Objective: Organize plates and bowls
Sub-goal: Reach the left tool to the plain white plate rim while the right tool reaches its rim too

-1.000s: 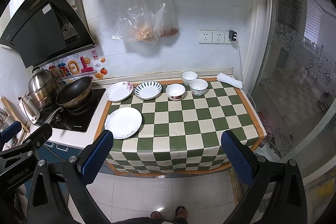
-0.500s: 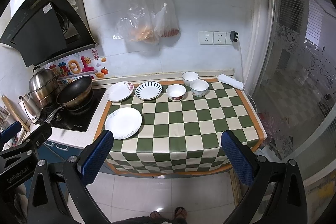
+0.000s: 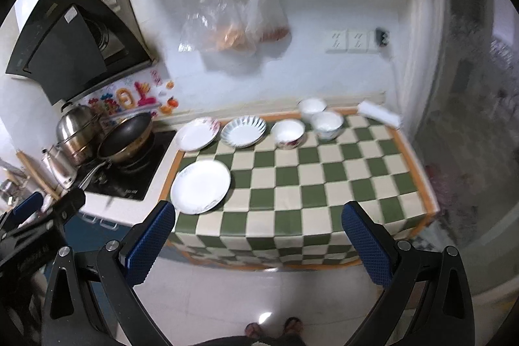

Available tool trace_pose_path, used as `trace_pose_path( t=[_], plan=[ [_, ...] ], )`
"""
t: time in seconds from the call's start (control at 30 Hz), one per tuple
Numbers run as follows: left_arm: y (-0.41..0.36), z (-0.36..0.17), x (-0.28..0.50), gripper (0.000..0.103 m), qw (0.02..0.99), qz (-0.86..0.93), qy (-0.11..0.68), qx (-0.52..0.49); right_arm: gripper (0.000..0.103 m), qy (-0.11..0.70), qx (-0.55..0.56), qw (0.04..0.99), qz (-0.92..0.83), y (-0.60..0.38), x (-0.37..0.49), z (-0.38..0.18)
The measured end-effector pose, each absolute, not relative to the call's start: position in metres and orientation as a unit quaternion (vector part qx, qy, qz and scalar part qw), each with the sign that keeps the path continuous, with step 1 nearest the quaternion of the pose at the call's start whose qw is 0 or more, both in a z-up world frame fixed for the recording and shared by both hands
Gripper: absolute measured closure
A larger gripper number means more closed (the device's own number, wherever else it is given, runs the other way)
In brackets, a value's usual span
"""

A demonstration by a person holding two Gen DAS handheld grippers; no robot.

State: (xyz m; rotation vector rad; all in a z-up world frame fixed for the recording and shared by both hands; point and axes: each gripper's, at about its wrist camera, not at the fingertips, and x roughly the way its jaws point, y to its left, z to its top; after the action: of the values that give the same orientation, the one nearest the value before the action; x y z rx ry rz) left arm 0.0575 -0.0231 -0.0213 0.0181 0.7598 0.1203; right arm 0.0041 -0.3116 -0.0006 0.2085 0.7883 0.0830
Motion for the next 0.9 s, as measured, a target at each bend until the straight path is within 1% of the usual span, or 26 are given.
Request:
trace_pose_path(
  t=[0.17, 0.43, 0.73, 0.83, 0.9],
  plan=[
    [-0.004, -0.070, 0.103, 0.000, 0.904, 0.103, 0.415, 0.002, 0.000, 0.425, 0.112, 0.894, 0.085, -0.316, 0.056, -0.061],
    [0.040, -0.160, 0.199, 0.000, 0.858, 0.123, 0.498, -0.020, 0.000, 0.510, 0.108, 0.846, 0.114, -0.287, 0.173, -0.173],
    [0.093, -0.259, 0.323, 0.000, 0.804, 0.096, 0.587, -0.024, 0.000, 0.593, 0.145, 0.783, 0.120, -0.230, 0.305, -0.296],
    [0.106, -0.293, 0.358, 0.000, 0.782, 0.074, 0.618, -0.028, 0.001, 0.613, 0.148, 0.767, 0.116, -0.211, 0.342, -0.327],
    [0.111, -0.317, 0.379, 0.003, 0.765, 0.048, 0.642, -0.028, 0.002, 0.624, 0.148, 0.759, 0.112, -0.199, 0.364, -0.344]
  ],
)
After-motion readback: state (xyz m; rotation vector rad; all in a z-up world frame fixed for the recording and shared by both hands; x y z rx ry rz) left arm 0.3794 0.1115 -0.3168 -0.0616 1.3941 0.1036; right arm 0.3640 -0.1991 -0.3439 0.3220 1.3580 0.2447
